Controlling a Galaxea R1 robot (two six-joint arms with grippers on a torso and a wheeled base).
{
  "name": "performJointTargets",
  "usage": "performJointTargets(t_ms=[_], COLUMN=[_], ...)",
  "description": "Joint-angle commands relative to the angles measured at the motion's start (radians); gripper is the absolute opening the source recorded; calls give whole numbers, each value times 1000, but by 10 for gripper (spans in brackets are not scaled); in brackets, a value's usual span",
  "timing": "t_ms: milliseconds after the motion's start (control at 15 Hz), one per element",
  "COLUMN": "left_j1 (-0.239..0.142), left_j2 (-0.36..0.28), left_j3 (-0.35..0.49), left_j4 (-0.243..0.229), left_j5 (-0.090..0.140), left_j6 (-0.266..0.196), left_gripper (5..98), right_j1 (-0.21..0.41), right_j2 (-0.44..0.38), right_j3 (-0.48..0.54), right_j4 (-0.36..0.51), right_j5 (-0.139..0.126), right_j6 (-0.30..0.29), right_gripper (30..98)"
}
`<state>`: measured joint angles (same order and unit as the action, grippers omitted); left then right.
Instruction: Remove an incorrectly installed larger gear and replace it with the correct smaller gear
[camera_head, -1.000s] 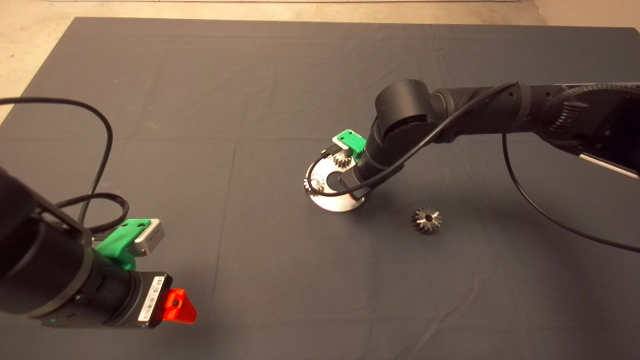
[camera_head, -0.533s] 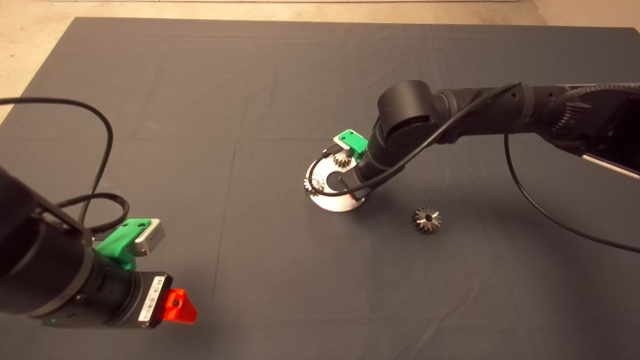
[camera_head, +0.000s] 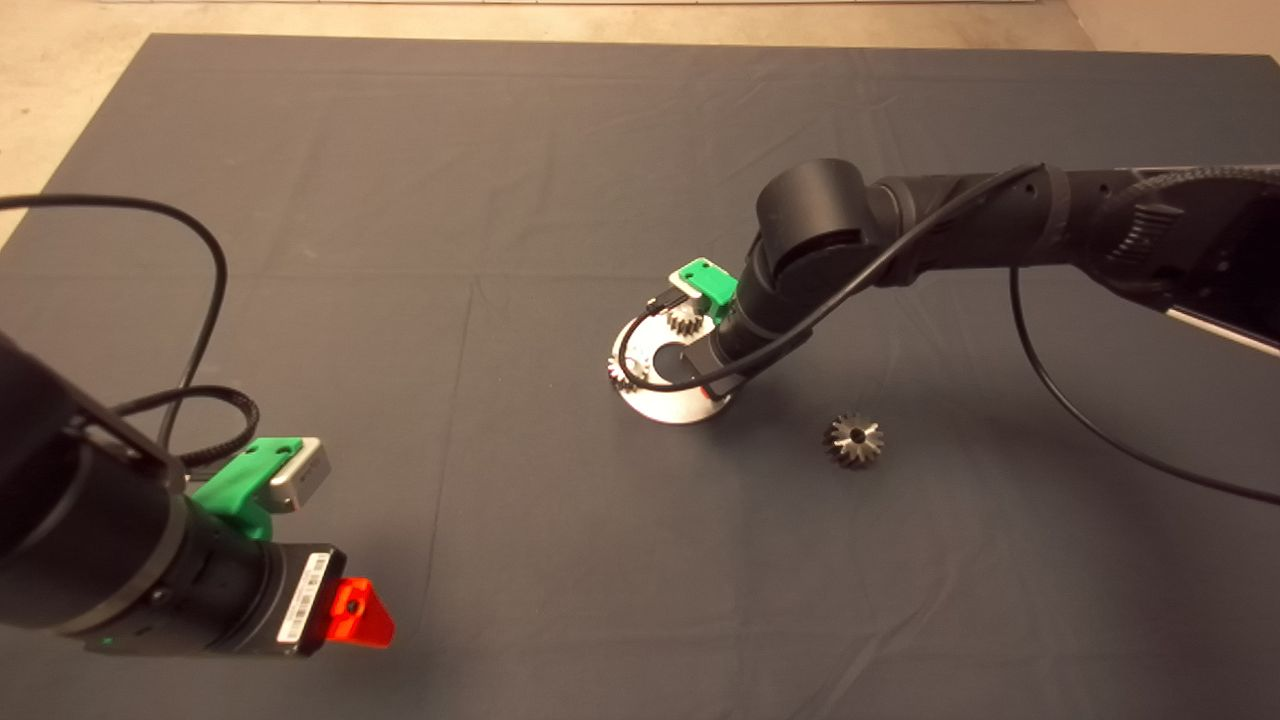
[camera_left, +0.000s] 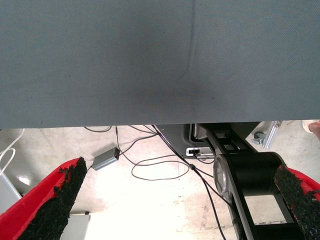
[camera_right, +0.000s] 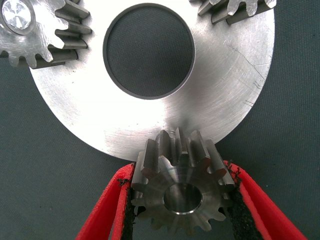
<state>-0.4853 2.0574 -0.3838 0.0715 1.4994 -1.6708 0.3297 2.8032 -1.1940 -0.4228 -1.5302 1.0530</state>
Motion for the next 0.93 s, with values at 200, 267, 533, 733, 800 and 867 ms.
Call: performJointTargets(t_ms=[200, 267, 533, 733, 800, 867], left_j1=[-3, -3, -3, -3, -3, -3], left_j2=[-3, -3, -3, -3, -3, -3], left_j3=[14, 14, 14, 14, 14, 14], left_j4=[-18, -18, -18, -18, -18, -18], left_j5=[1, 1, 1, 1, 1, 1], left_j6=[-6, -5, -6, -6, -6, -6], left_gripper=[977, 977, 977, 977, 977, 977], right_j1=[34, 32, 29, 29, 29, 28], right_j2=[3, 3, 6, 5, 5, 5], right_j3=[13, 13, 12, 10, 10, 9], right_j4=[2, 2, 1, 1, 1, 1], right_j5=[-42, -41, -21, -21, -19, -19], right_j6=[12, 13, 13, 10, 10, 9], right_gripper=[403, 403, 403, 403, 403, 403])
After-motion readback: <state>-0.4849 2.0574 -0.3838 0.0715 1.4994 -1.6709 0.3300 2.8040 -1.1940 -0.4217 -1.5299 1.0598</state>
